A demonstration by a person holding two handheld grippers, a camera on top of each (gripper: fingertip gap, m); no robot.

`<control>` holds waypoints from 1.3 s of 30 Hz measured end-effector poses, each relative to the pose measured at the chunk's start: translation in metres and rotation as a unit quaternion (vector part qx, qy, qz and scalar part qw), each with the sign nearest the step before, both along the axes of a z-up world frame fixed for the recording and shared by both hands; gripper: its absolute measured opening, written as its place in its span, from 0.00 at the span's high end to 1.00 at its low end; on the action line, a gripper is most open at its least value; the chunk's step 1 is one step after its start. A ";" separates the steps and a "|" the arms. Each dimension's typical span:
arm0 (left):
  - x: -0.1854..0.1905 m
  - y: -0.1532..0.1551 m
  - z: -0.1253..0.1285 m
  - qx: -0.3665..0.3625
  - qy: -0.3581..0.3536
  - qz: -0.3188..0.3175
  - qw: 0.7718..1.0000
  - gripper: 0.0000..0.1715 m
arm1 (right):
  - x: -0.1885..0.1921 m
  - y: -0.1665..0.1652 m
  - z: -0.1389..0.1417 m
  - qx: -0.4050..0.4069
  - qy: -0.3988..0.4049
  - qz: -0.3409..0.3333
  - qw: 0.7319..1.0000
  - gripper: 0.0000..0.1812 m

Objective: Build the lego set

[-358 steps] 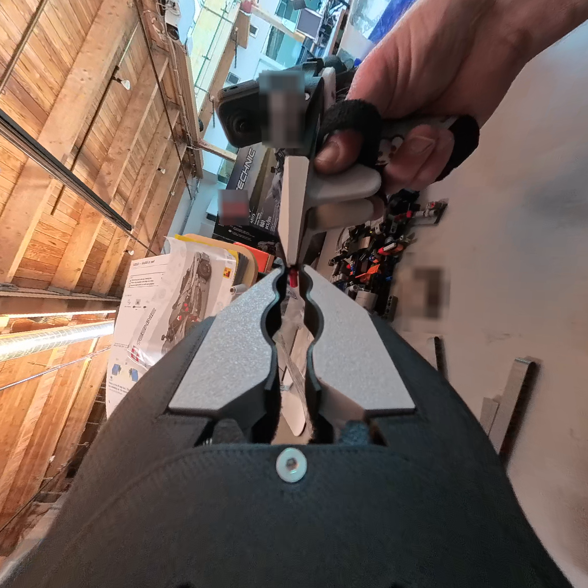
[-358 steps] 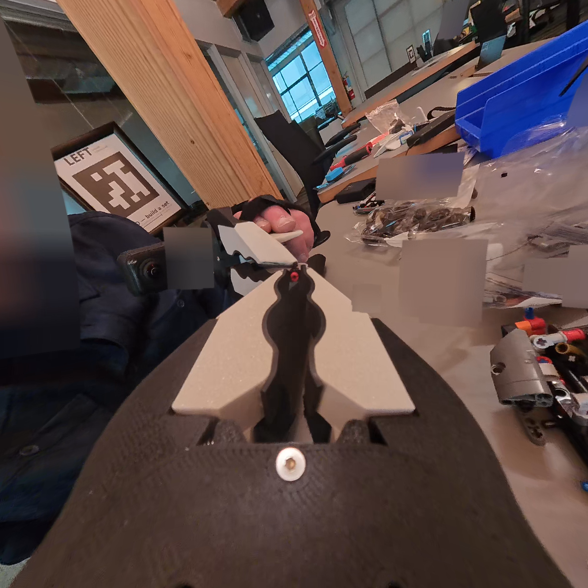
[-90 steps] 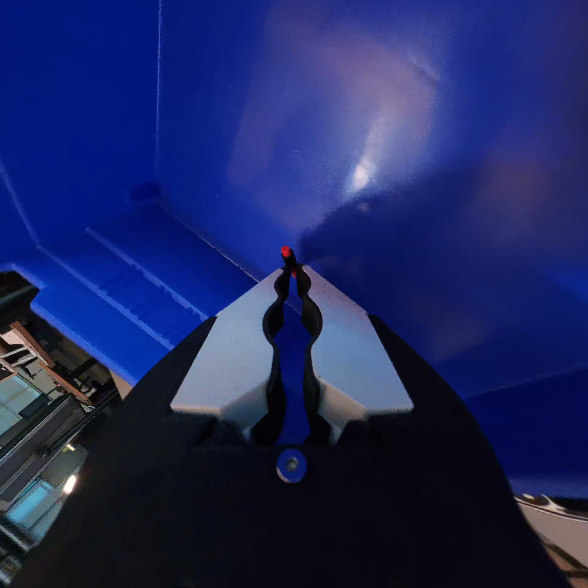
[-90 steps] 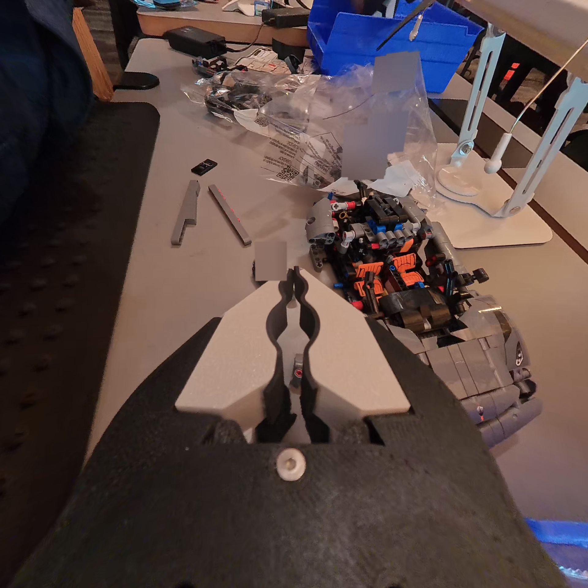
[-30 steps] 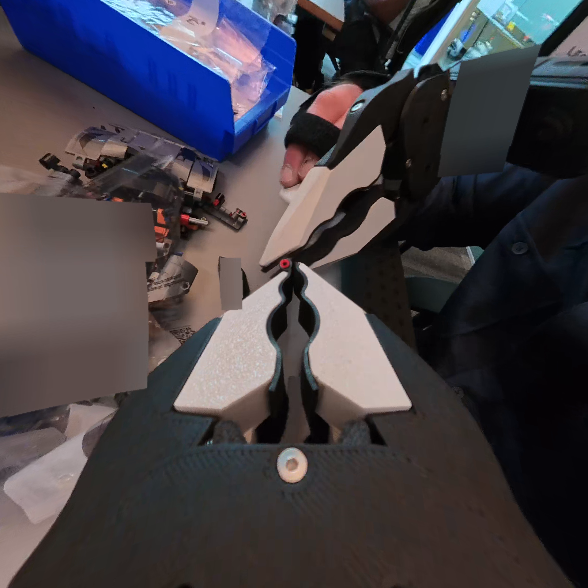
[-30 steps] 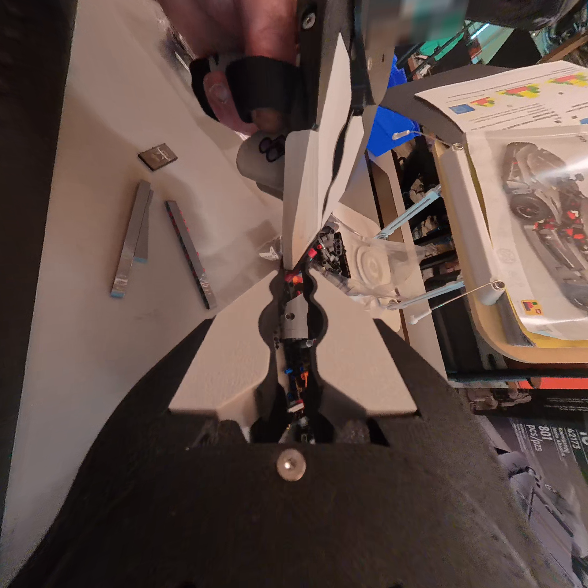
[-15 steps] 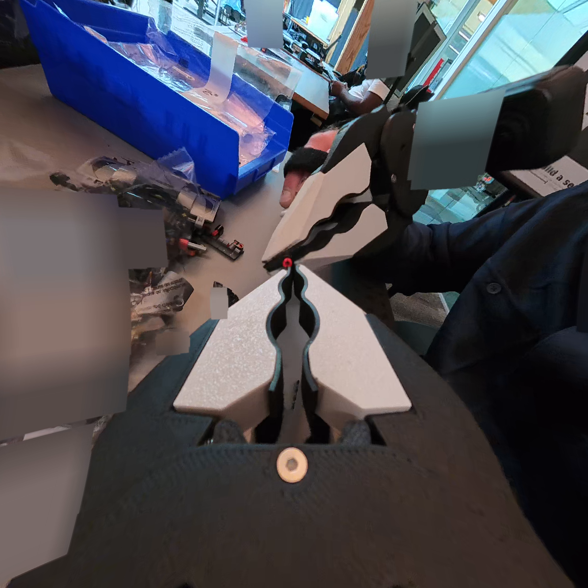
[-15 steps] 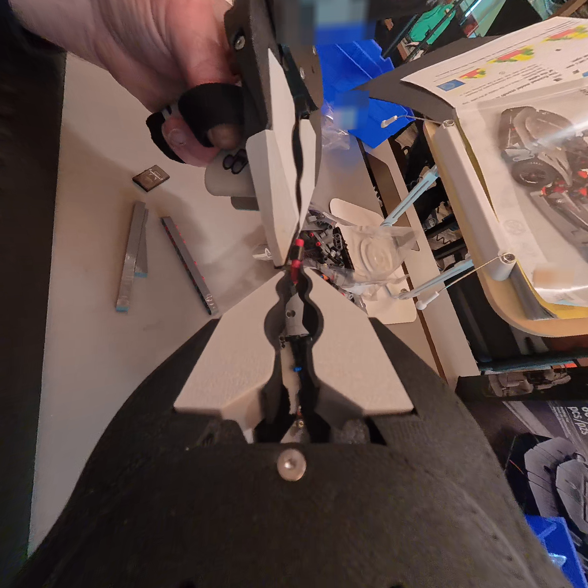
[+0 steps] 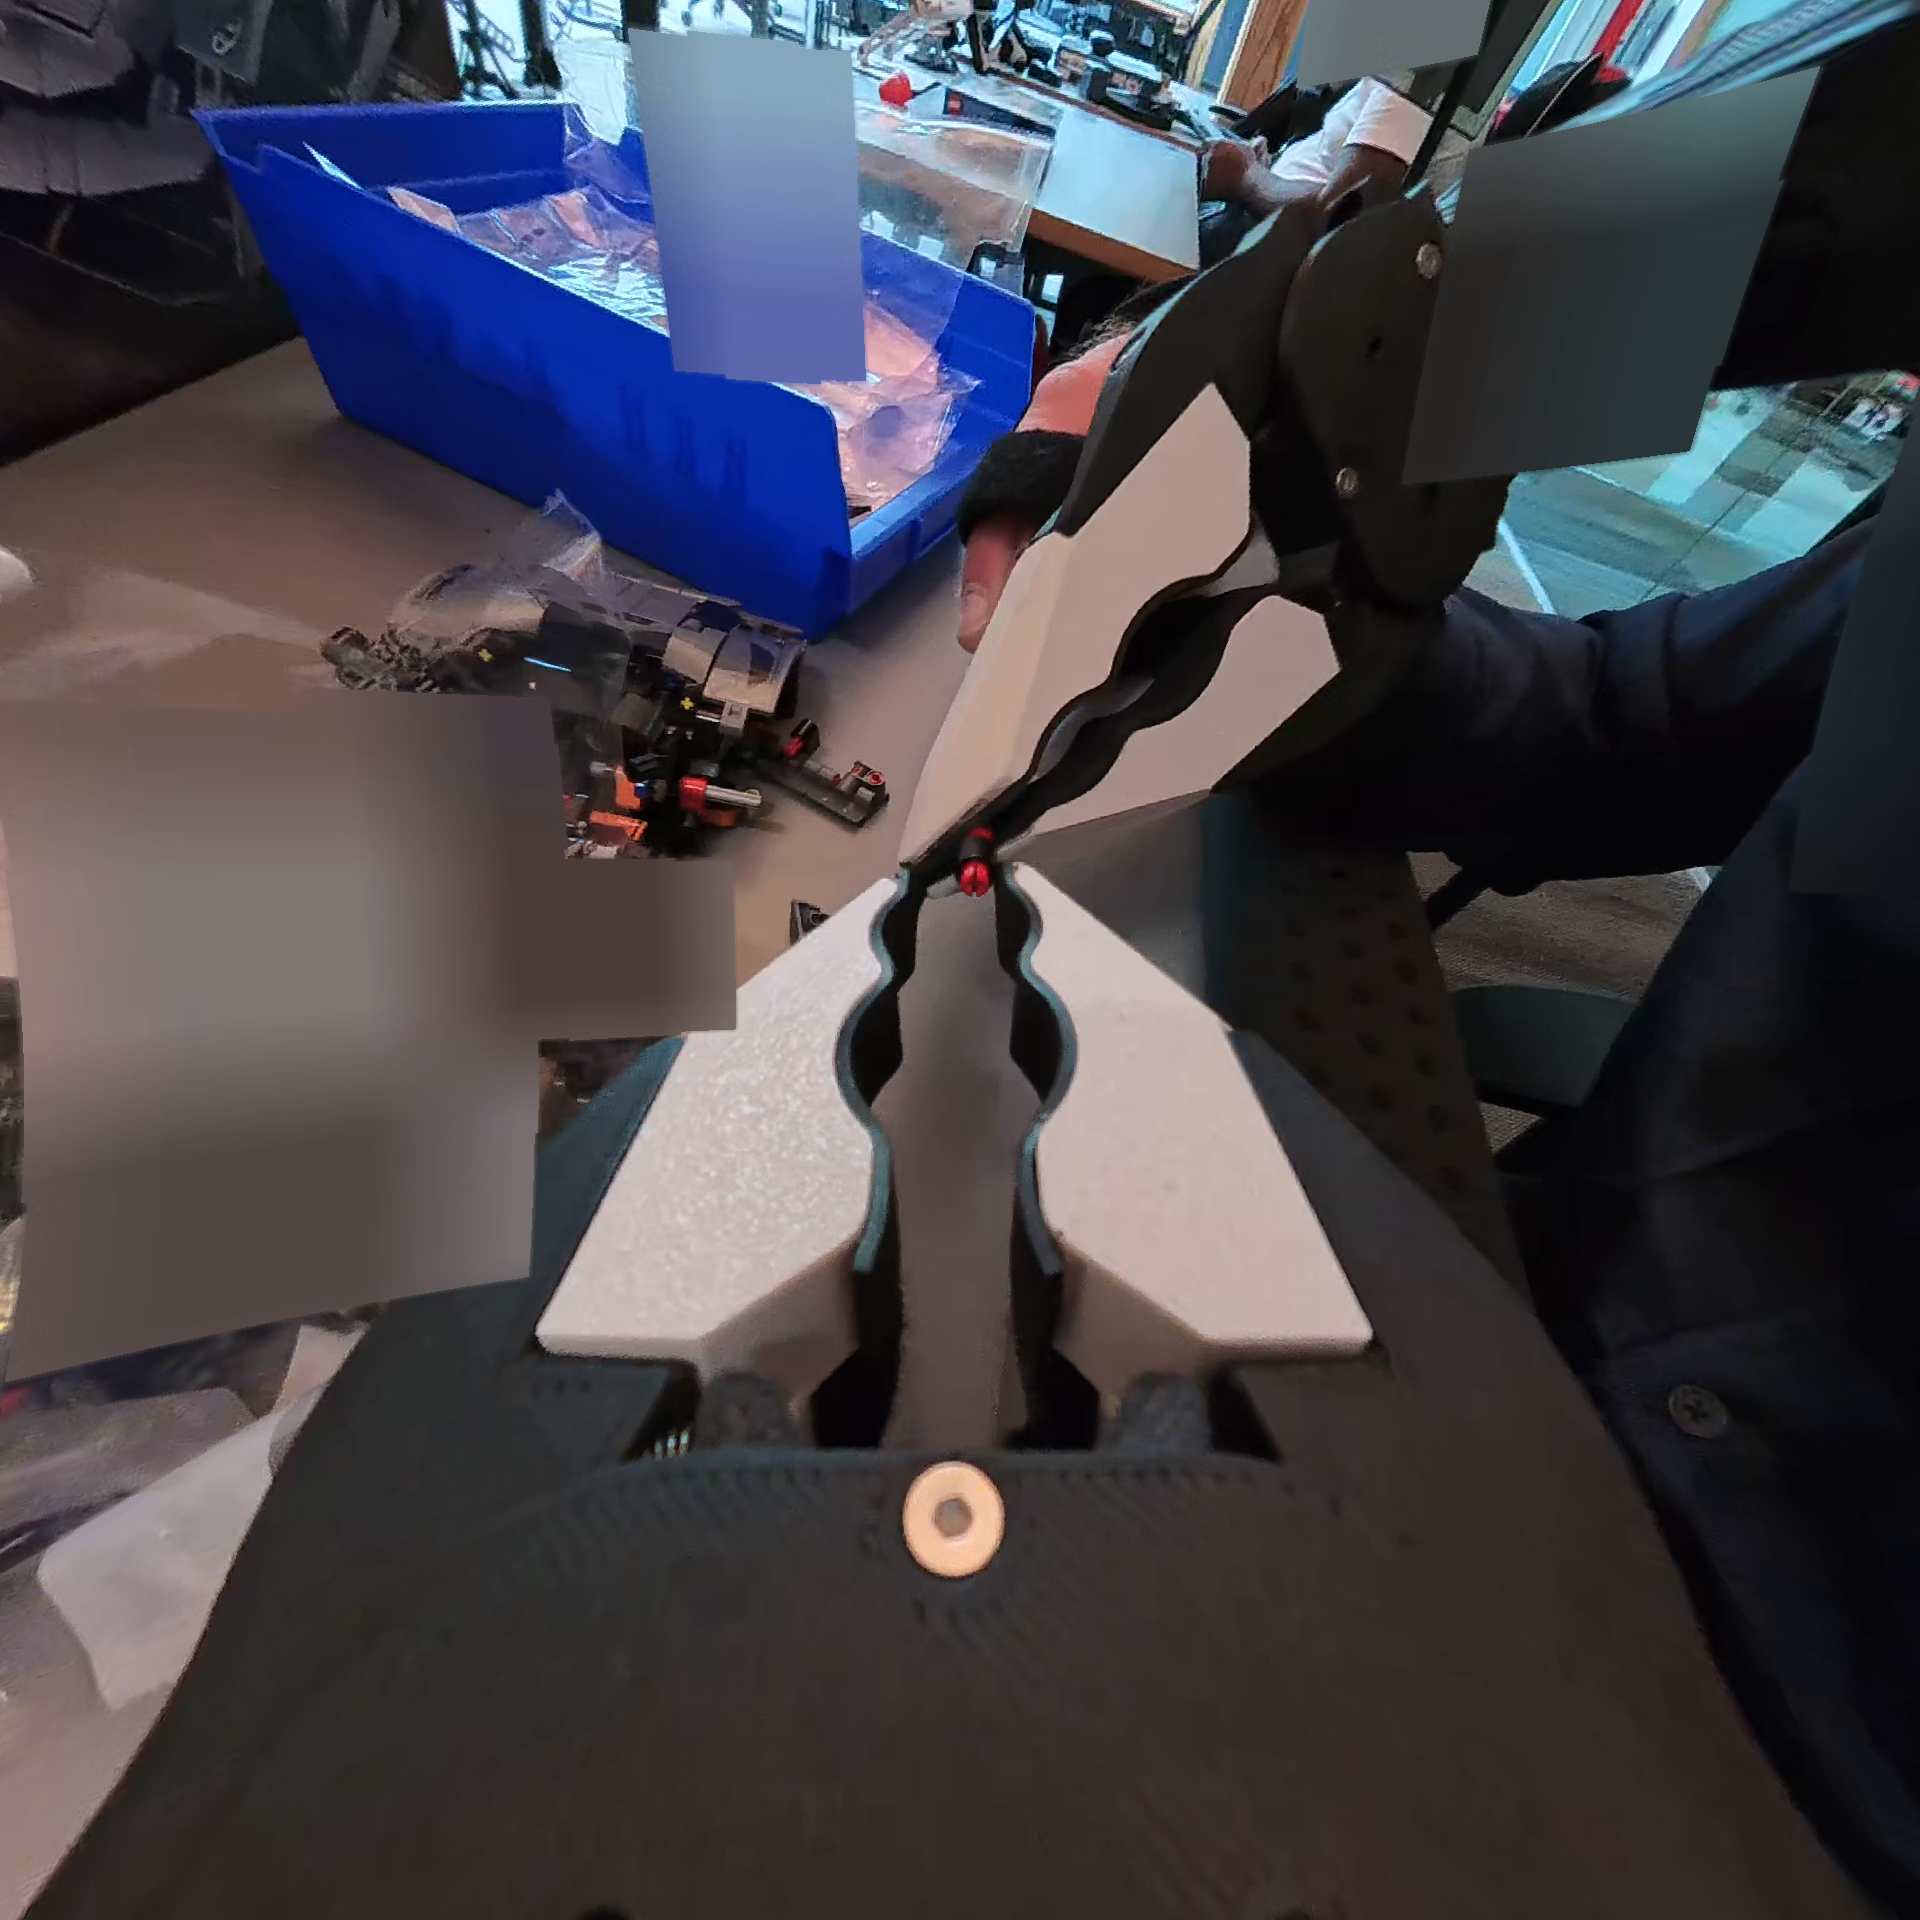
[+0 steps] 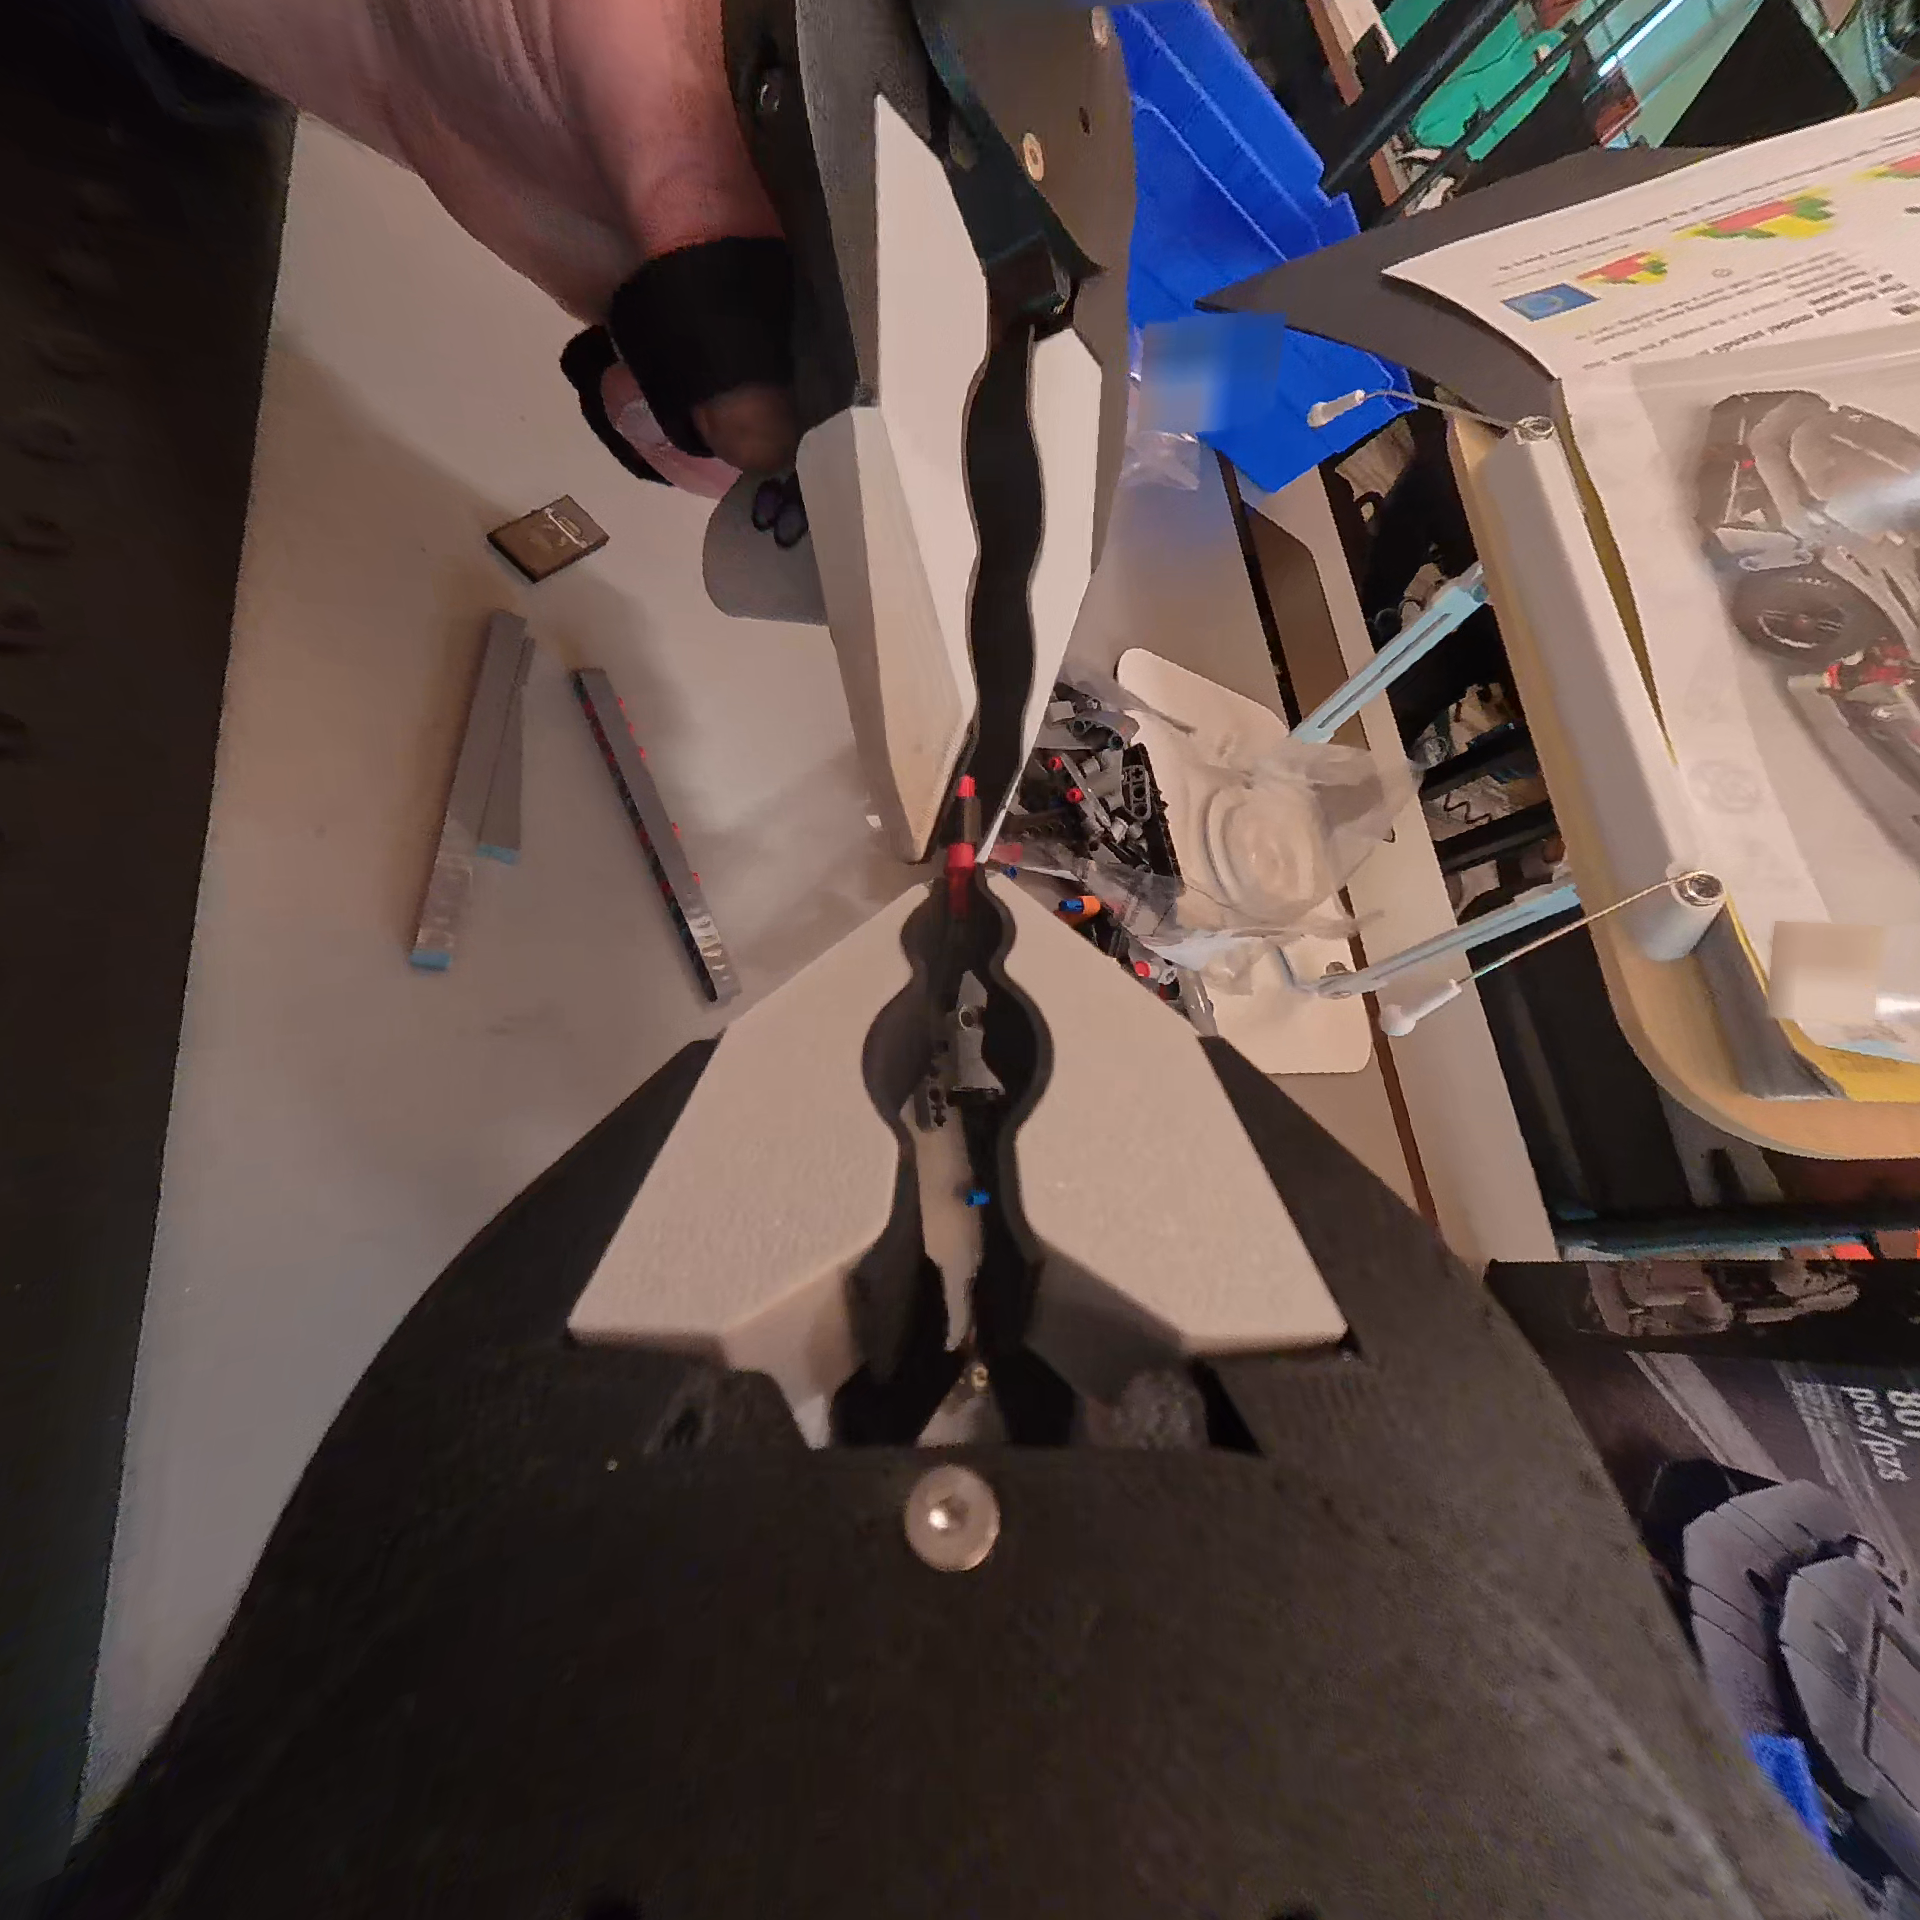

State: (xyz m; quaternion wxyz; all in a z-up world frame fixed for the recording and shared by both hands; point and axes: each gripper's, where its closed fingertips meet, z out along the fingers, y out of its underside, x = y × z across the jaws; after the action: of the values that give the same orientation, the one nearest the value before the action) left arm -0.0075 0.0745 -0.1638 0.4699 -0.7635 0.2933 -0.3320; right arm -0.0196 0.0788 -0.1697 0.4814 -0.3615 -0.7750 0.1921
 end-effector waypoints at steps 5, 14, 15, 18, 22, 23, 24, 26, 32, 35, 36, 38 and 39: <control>0.000 0.000 -0.004 0.030 0.040 0.009 0.999 0.93 | 0.000 -0.001 -0.004 -0.009 -0.013 -0.003 1.000 1.00; 0.003 0.000 -0.004 0.167 0.191 0.026 0.967 0.97 | 0.000 -0.006 -0.012 -0.060 -0.033 0.009 0.998 1.00; 0.002 -0.001 -0.003 0.168 0.190 0.026 0.967 0.97 | 0.000 -0.006 -0.011 -0.070 -0.031 0.012 0.997 1.00; 0.002 -0.003 0.000 0.192 0.214 0.025 0.957 0.97 | 0.000 -0.008 -0.008 -0.092 -0.026 0.020 0.995 1.00; -0.002 -0.003 -0.011 0.204 0.259 0.017 0.944 0.95 | 0.002 -0.010 -0.004 -0.121 -0.019 0.034 0.992 1.00; -0.002 -0.004 -0.010 0.200 0.252 0.015 0.947 0.98 | 0.002 -0.011 -0.005 -0.119 -0.020 0.037 0.992 1.00; -0.003 -0.004 -0.010 0.197 0.254 0.015 0.947 1.00 | 0.002 -0.012 -0.006 -0.117 -0.023 0.037 0.992 1.00; -0.005 -0.004 -0.011 0.202 0.260 0.013 0.944 0.99 | 0.001 -0.011 -0.008 -0.115 -0.027 0.035 0.992 1.00; 0.002 -0.010 -0.005 0.196 0.222 -0.003 0.955 0.91 | 0.001 -0.012 -0.011 -0.103 -0.031 0.037 0.994 1.00; 0.000 -0.008 -0.011 0.191 0.231 0.002 0.954 0.97 | 0.001 -0.014 -0.012 -0.093 -0.034 0.039 0.994 1.00; 0.000 -0.009 -0.009 0.192 0.226 0.000 0.955 0.97 | 0.001 -0.015 -0.011 -0.098 -0.031 0.042 0.994 1.00; 0.001 -0.011 -0.007 0.186 0.210 -0.005 0.960 0.97 | 0.002 -0.017 -0.009 -0.100 -0.028 0.048 0.993 1.00; 0.002 -0.012 -0.006 0.187 0.210 -0.007 0.960 0.98 | 0.003 -0.017 -0.008 -0.096 -0.026 0.050 0.994 1.00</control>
State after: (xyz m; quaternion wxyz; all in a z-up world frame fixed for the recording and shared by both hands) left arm -0.0058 0.0628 -0.1694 0.5300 -0.7123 0.4477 -0.1065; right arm -0.0170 0.0615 -0.1777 0.4138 -0.3722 -0.7823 0.2798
